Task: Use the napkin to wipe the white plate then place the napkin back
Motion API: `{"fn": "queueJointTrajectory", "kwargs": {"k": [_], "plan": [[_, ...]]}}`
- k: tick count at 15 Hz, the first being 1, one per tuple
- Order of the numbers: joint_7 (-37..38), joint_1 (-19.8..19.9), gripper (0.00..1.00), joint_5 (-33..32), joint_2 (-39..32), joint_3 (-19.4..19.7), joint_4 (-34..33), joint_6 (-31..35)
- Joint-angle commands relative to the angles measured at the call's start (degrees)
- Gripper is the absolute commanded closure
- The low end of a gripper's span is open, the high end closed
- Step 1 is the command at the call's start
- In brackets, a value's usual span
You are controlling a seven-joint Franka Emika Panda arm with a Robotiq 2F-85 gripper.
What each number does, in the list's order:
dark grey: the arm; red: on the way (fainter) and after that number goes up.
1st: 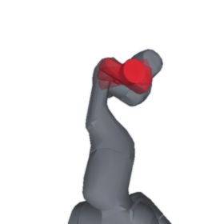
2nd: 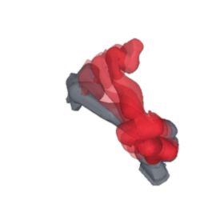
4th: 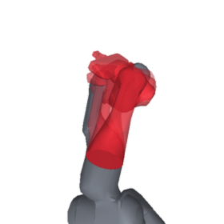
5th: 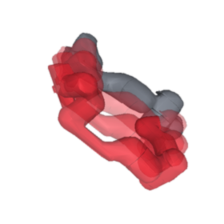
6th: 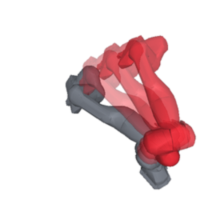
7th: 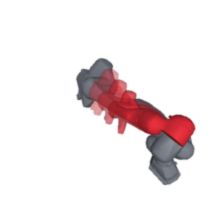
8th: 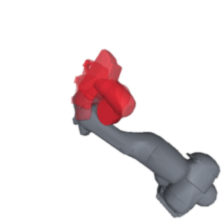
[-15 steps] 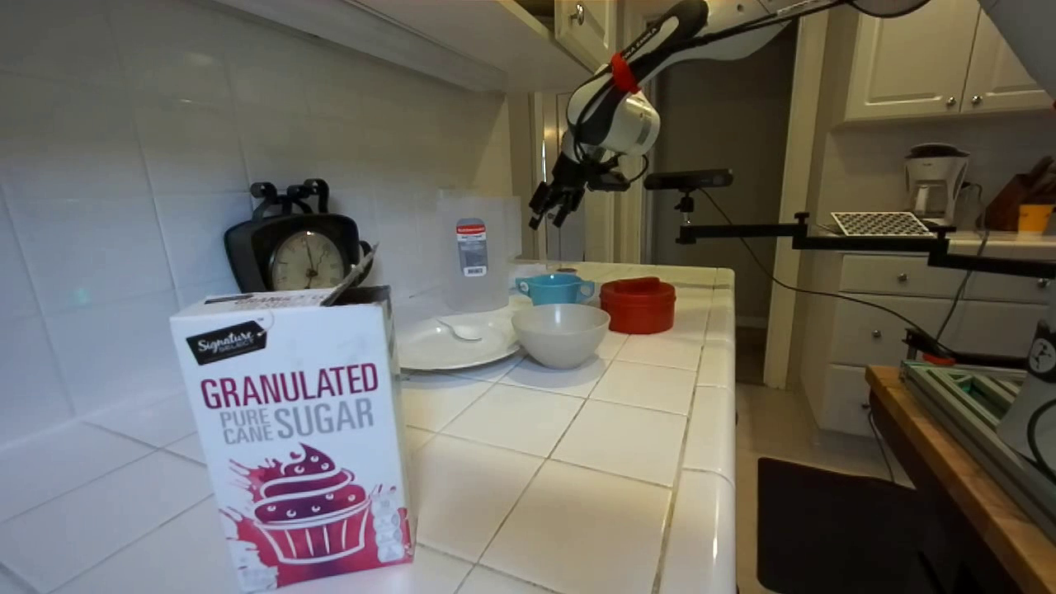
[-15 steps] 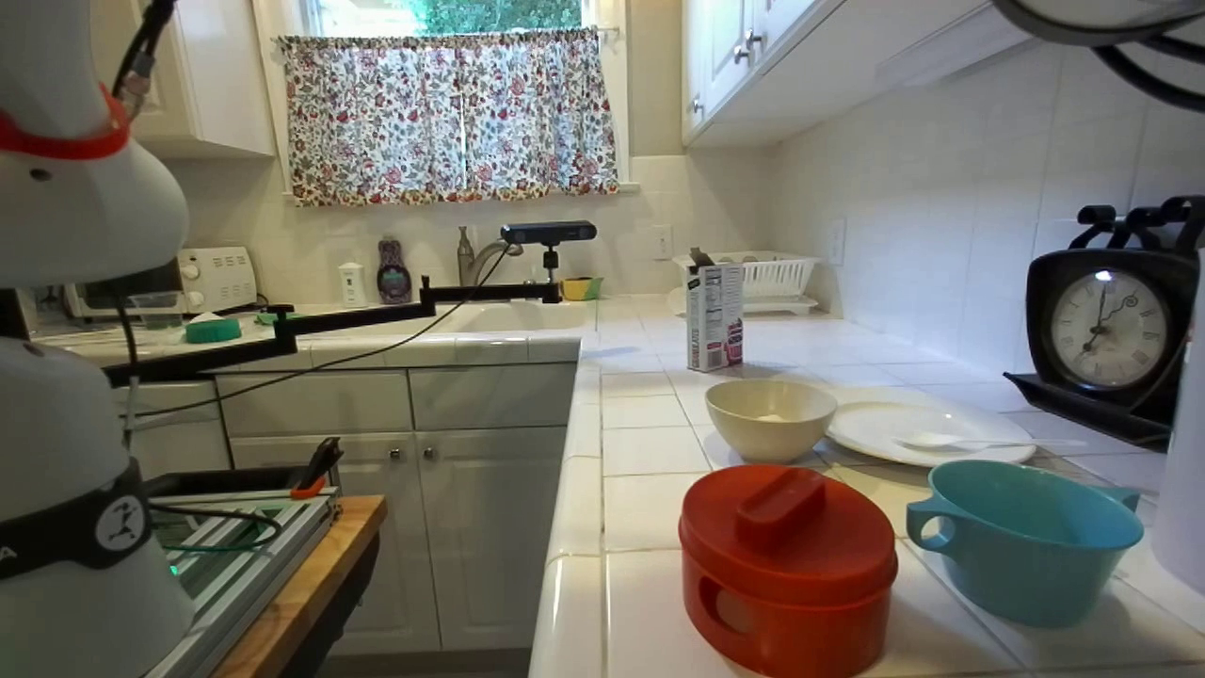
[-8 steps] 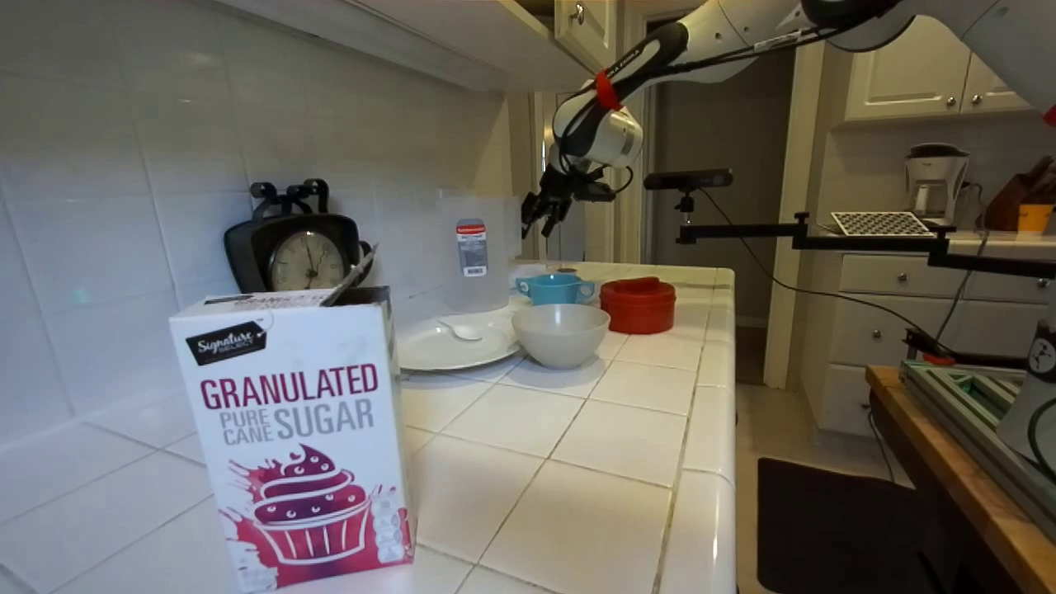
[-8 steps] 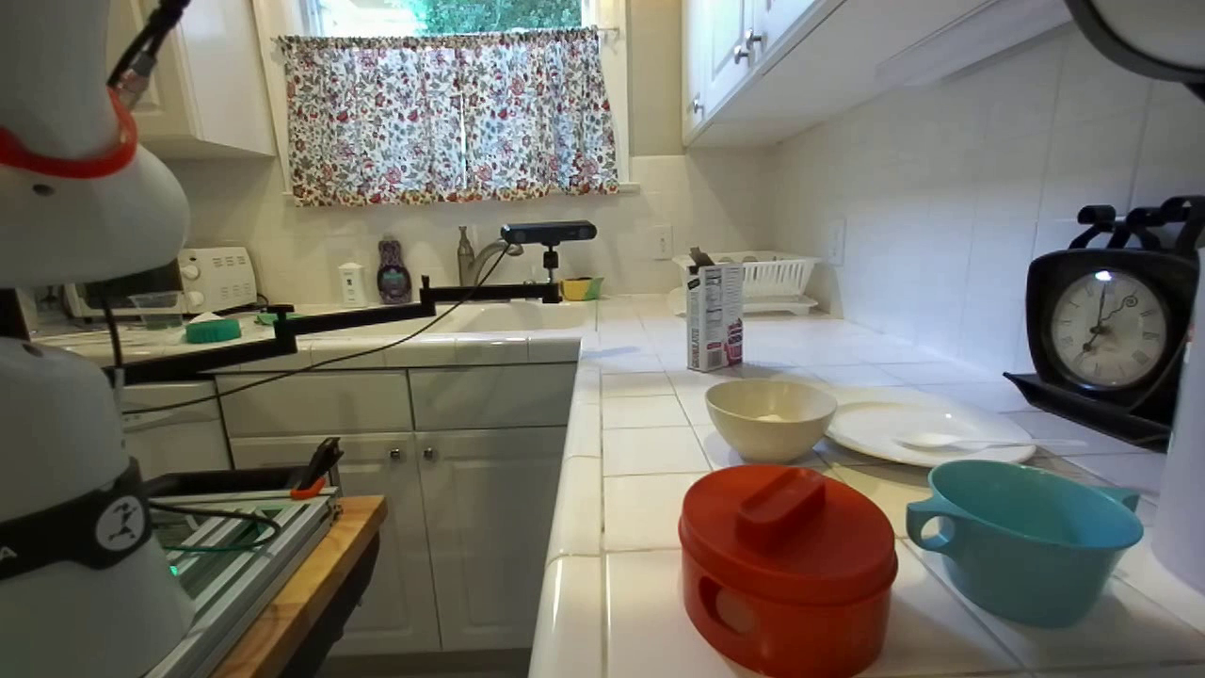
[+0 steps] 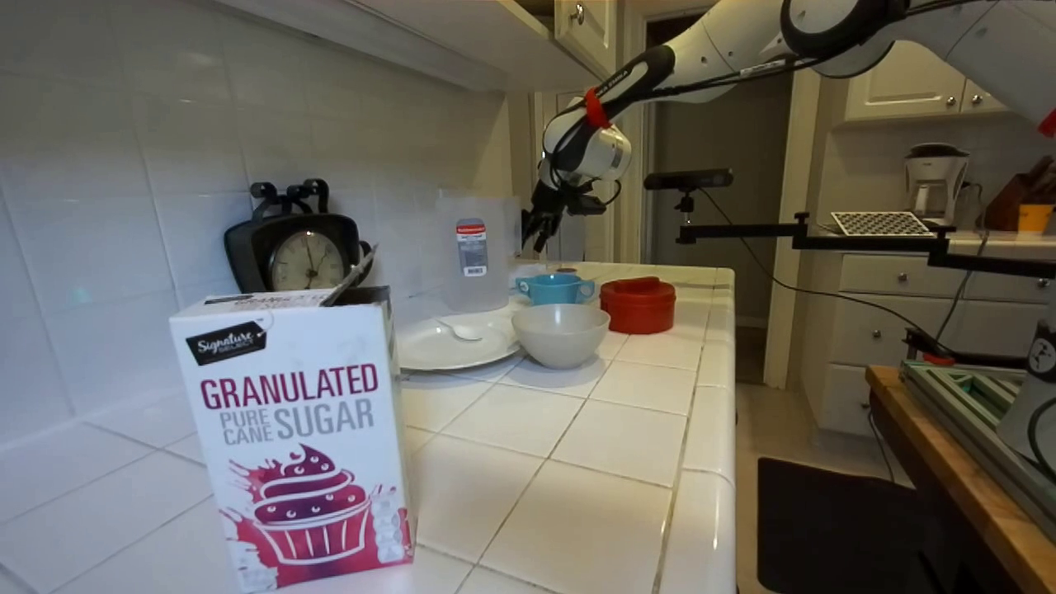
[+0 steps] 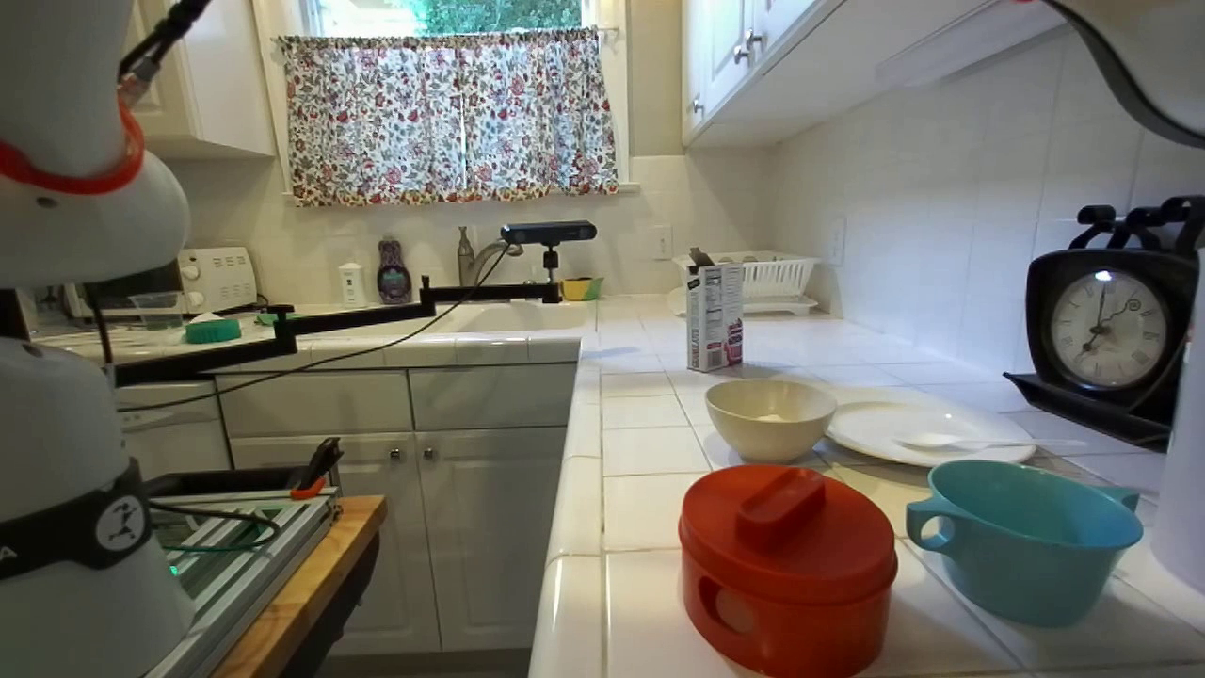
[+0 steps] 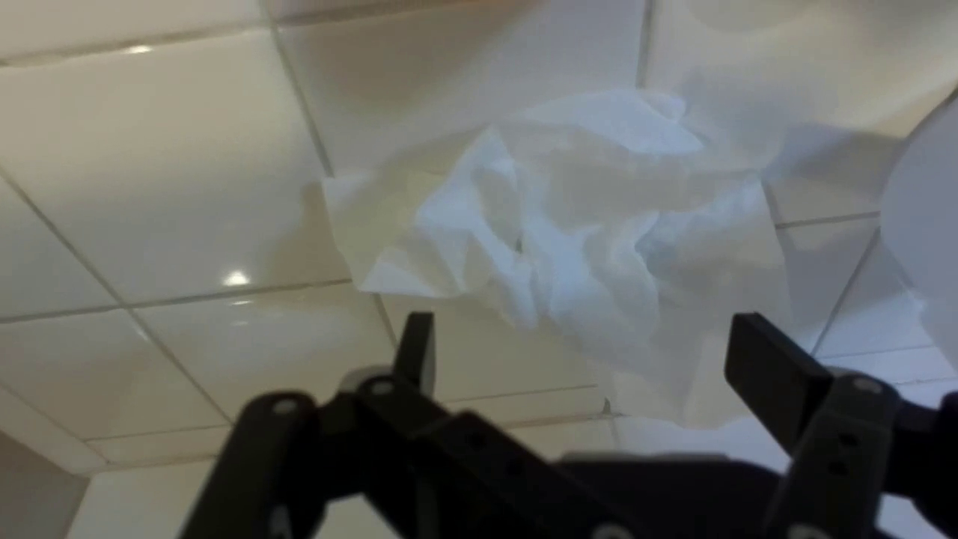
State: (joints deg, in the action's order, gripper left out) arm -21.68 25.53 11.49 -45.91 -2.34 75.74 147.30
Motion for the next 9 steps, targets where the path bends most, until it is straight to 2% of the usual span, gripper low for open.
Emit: {"fn": "queueJointTrajectory", "kwargs": {"k": [1,9], "plan": [[-2.96,0.75,0.0,-0.55,-4.15,-1.19,-6.35,-2.9],[-4.55,0.52,0.0,-2.62,-9.15,-1.75,-12.1,-4.65]]}}
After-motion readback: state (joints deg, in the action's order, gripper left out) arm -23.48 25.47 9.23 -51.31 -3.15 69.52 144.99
